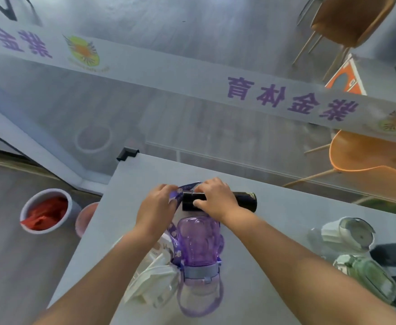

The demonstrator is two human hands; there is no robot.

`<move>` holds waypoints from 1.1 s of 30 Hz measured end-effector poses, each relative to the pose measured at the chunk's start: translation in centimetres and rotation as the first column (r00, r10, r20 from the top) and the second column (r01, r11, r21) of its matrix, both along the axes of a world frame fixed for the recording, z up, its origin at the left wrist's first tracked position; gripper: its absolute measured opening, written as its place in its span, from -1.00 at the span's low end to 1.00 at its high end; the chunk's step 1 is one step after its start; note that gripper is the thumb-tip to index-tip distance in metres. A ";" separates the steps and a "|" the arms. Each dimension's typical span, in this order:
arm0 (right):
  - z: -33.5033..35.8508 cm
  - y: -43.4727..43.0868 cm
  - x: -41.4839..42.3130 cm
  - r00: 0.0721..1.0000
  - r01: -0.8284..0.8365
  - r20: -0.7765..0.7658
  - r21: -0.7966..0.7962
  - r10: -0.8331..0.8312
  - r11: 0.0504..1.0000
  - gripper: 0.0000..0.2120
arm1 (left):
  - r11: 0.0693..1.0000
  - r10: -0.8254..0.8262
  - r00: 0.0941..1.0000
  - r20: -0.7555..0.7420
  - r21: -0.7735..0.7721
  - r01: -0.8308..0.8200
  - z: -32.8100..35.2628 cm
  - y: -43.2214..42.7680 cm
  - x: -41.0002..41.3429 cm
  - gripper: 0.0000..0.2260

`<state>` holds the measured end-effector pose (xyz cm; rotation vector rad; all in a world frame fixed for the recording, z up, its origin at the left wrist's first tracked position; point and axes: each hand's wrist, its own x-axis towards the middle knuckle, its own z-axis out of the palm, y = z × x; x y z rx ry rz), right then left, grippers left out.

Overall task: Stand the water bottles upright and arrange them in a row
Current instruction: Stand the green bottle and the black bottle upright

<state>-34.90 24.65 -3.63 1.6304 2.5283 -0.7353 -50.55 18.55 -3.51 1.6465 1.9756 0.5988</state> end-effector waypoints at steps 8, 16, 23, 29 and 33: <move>-4.2 3.1 -4.3 0.914 -0.244 0.307 -0.106 0.266 0.964 -0.48 | 0.997 -0.043 0.999 -0.014 -0.063 0.043 -1.9 0.6 -4.5 -0.76; -0.9 3.0 -2.0 0.998 -0.055 0.044 0.069 0.052 0.996 -0.53 | 0.987 -0.109 0.994 0.024 -0.114 0.111 -2.2 1.8 -4.3 -0.75; 4.5 -0.7 5.0 0.952 0.300 -0.133 0.240 -0.275 0.923 -0.38 | 0.953 -0.288 0.954 0.085 -0.072 0.294 -0.1 3.7 1.9 -0.71; 7.0 -2.8 10.1 0.911 0.409 -0.073 0.296 -0.406 0.863 -0.42 | 0.882 -0.455 0.882 0.122 -0.072 0.465 1.5 3.6 8.4 -0.61; 7.6 -3.5 13.1 0.832 0.554 -0.140 0.226 -0.537 0.801 -0.51 | 0.829 -0.533 0.836 0.132 -0.118 0.547 1.5 3.0 11.9 -0.53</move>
